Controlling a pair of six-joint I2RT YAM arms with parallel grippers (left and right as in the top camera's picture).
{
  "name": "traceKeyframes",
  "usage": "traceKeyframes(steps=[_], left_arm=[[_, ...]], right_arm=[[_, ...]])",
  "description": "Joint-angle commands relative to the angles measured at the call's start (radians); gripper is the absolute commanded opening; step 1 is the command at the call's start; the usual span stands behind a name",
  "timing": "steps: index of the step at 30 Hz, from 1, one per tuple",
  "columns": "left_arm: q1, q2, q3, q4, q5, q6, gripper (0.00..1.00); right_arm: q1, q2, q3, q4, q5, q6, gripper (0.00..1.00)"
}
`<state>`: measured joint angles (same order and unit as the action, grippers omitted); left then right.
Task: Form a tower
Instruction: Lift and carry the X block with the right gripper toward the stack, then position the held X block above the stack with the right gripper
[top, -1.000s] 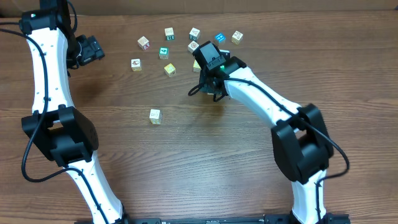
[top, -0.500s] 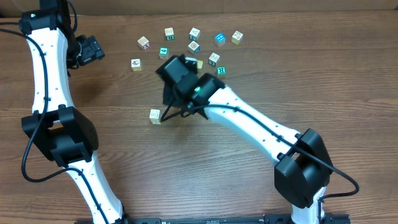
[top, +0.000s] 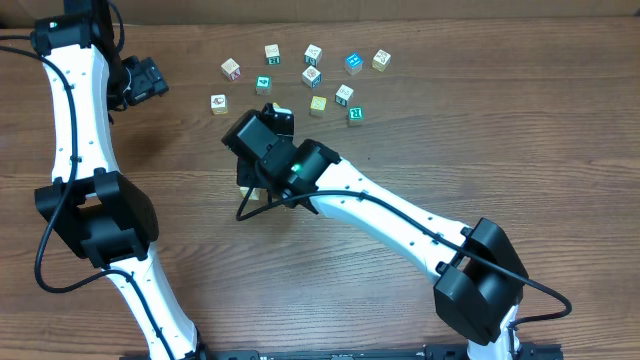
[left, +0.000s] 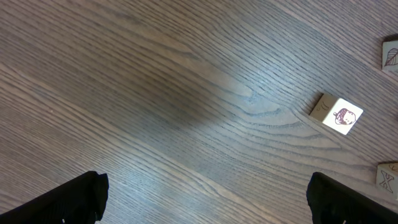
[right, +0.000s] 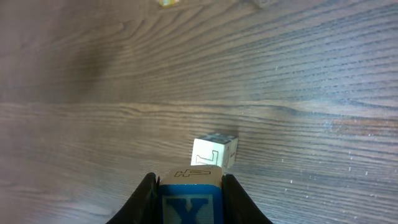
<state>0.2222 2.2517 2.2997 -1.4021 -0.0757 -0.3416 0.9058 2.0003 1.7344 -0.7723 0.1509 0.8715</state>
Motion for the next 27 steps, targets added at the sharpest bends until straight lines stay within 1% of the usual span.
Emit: traceKeyframes(steps=[1, 5, 17, 21, 27], left_arm=[[-0.008, -0.006, 0.012, 0.000, -0.002, -0.010, 1.00], [-0.008, -0.006, 0.012, 0.000, -0.002, -0.010, 1.00], [-0.008, -0.006, 0.012, 0.000, -0.002, -0.010, 1.00], [-0.008, -0.006, 0.012, 0.000, -0.002, -0.011, 1.00], [-0.008, -0.006, 0.012, 0.000, -0.002, -0.011, 1.00]], right_arm=[[0.005, -0.007, 0.017, 0.005, 0.075, 0.077, 0.11], [0.021, 0.007, 0.017, 0.009, 0.113, 0.102, 0.11], [0.098, 0.059, 0.017, 0.043, 0.249, 0.101, 0.13], [0.109, 0.082, 0.017, 0.050, 0.270, 0.100, 0.16], [0.109, 0.092, 0.017, 0.059, 0.320, 0.094, 0.16]])
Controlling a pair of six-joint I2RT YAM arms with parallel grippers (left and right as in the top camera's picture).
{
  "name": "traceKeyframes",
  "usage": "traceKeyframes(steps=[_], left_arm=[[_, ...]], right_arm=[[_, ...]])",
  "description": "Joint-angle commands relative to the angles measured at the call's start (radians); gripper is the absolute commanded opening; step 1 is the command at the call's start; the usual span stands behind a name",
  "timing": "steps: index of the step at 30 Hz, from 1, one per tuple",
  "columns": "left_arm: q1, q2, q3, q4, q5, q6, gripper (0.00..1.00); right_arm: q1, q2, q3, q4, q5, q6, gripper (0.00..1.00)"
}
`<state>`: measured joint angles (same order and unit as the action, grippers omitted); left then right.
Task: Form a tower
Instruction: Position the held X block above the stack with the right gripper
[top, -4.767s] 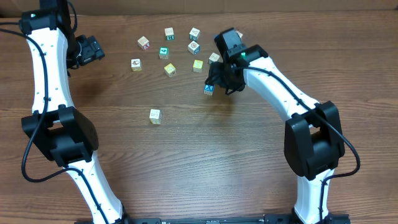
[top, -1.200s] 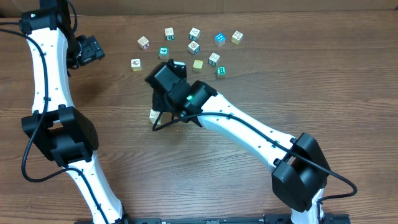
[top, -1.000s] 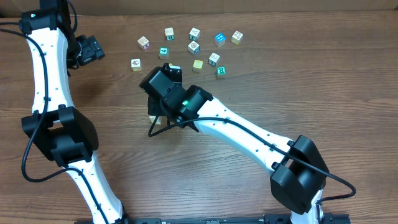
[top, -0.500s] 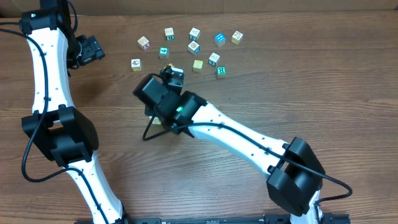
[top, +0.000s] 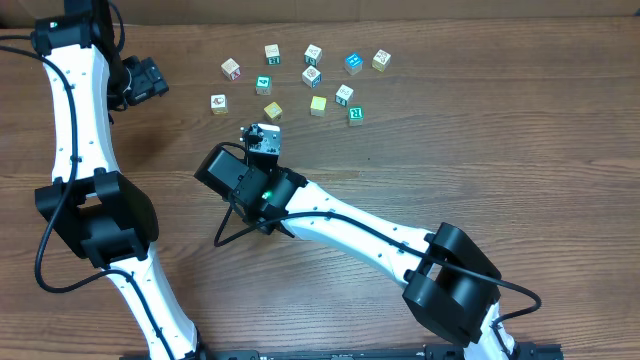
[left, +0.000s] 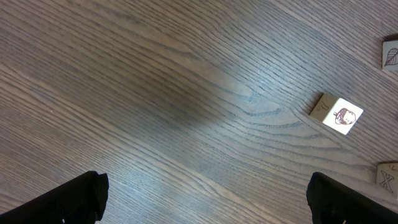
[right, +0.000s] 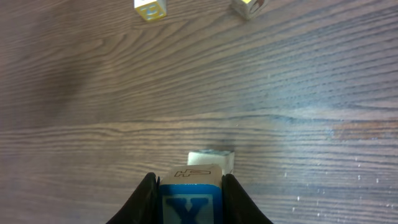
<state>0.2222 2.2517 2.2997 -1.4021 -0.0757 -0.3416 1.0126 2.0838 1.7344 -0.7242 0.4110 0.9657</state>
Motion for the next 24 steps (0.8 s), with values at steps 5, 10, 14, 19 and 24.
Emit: traceKeyframes(steps=[5, 10, 14, 19, 24], left_arm=[[-0.008, -0.006, 0.012, 0.000, -0.002, -0.011, 1.00], [-0.008, -0.006, 0.012, 0.000, -0.002, -0.010, 1.00], [-0.008, -0.006, 0.012, 0.000, -0.002, -0.011, 1.00], [-0.008, -0.006, 0.012, 0.000, -0.002, -0.010, 1.00], [-0.009, -0.006, 0.012, 0.000, -0.002, -0.010, 1.00]], right_arm=[[0.003, 0.011, 0.017, 0.040, 0.060, 0.000, 0.15], [0.003, 0.025, 0.014, 0.058, 0.060, 0.000, 0.15], [0.003, 0.043, 0.013, 0.066, 0.059, 0.000, 0.15], [0.002, 0.066, 0.013, 0.078, 0.035, -0.001, 0.15], [0.003, 0.077, 0.012, 0.089, 0.014, -0.001, 0.15]])
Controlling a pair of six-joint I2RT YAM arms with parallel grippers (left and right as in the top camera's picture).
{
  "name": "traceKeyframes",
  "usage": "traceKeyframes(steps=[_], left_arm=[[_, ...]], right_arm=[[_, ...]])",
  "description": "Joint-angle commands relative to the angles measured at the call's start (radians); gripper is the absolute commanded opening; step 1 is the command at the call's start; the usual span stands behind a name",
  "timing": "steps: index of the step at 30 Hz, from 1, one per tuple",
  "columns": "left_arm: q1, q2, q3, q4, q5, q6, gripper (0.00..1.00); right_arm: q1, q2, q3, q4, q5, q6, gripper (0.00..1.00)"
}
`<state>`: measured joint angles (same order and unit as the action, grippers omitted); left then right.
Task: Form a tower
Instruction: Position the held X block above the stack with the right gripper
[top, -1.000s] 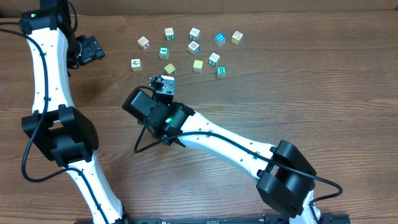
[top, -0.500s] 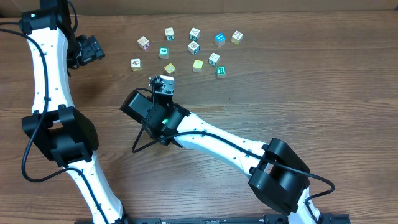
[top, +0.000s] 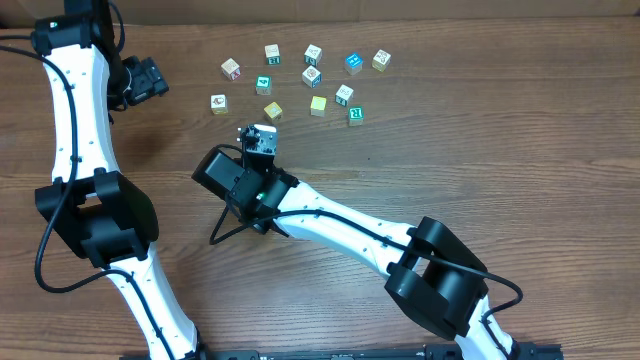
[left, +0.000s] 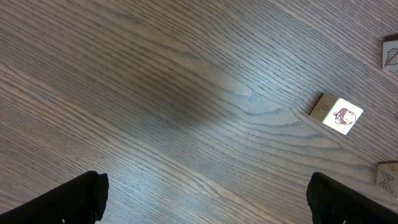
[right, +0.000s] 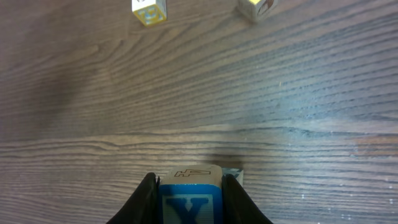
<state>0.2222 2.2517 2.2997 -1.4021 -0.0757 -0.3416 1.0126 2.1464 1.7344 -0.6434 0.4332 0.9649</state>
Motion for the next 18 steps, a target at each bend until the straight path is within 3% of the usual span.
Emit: traceKeyframes(steps=[1, 18], left_arm=[[-0.008, -0.006, 0.012, 0.000, -0.002, -0.010, 1.00], [-0.008, -0.006, 0.012, 0.000, -0.002, -0.011, 1.00]], right_arm=[[0.003, 0.014, 0.012, 0.007, -0.007, 0.000, 0.15], [0.002, 0.014, 0.012, -0.008, -0.008, 0.000, 0.18]])
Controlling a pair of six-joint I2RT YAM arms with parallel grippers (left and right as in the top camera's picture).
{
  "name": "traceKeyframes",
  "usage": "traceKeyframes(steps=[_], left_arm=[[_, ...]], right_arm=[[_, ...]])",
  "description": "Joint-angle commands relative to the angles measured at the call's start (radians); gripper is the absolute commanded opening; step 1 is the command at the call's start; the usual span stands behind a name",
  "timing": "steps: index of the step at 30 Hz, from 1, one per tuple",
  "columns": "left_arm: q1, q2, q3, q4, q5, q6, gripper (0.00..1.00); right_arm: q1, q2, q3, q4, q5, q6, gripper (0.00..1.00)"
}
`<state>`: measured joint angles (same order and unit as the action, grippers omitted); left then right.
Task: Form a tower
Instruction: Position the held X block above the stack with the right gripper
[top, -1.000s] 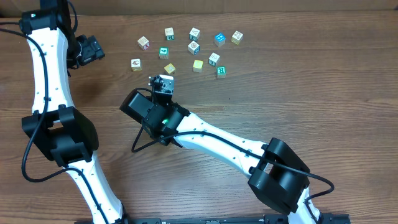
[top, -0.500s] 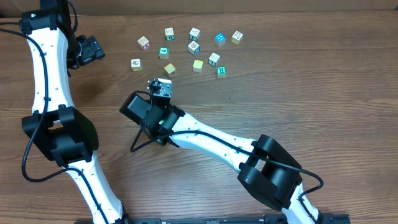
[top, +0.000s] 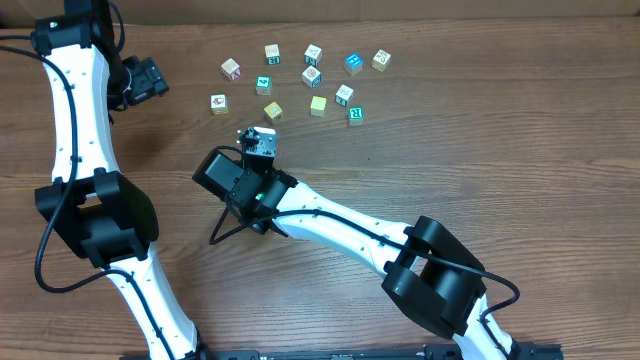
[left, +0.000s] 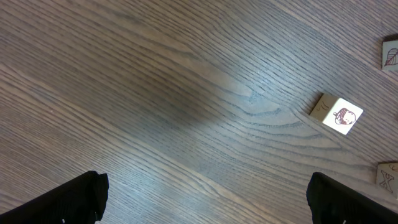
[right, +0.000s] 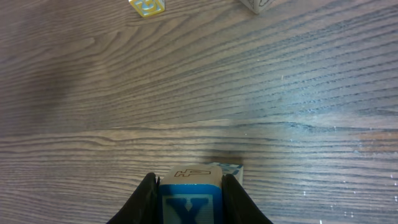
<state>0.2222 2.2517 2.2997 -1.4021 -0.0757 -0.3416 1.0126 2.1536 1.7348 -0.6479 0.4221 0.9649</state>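
My right gripper (right: 189, 186) is shut on a wooden block with a blue X face (right: 189, 198). It hangs directly over a white block (right: 228, 167) on the table, of which only a thin edge shows behind the held block; whether the two touch cannot be told. In the overhead view the right gripper (top: 259, 146) is at centre left, below the block cluster, and hides the lower block. My left gripper (left: 208, 202) is open over bare wood, its fingers (left: 71, 198) at the frame's bottom corners. In the overhead view the left gripper (top: 146, 80) is far left.
Several loose letter blocks (top: 313, 76) lie scattered at the back centre of the wooden table (top: 520, 140). A block with a face picture (left: 341, 116) lies right of the left gripper. A yellow block (right: 148, 5) and another block (right: 258, 4) lie ahead of the right gripper.
The right gripper, still shut on the X block, has shifted very slightly; the loose blocks sit a little higher in its wrist view. The left arm has not moved.
The right gripper held the X block short of the white block, which stood fully in view ahead. Then it was closer, the white block half hidden. Then it was over that block, and now only a sliver shows. The left gripper stayed open and still.
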Motion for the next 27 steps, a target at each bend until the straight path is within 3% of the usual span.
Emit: traceKeyframes(steps=[1, 16, 27], left_arm=[[-0.008, -0.006, 0.012, 0.000, -0.002, -0.011, 1.00], [-0.008, -0.006, 0.012, 0.000, -0.002, -0.010, 1.00], [-0.009, -0.006, 0.012, 0.000, -0.002, -0.010, 1.00]], right_arm=[[0.002, 0.007, 0.012, -0.008, 0.004, 0.001, 0.19], [0.003, 0.007, 0.012, -0.015, 0.003, 0.004, 0.24], [0.003, 0.007, 0.012, -0.015, 0.003, 0.005, 0.33]])
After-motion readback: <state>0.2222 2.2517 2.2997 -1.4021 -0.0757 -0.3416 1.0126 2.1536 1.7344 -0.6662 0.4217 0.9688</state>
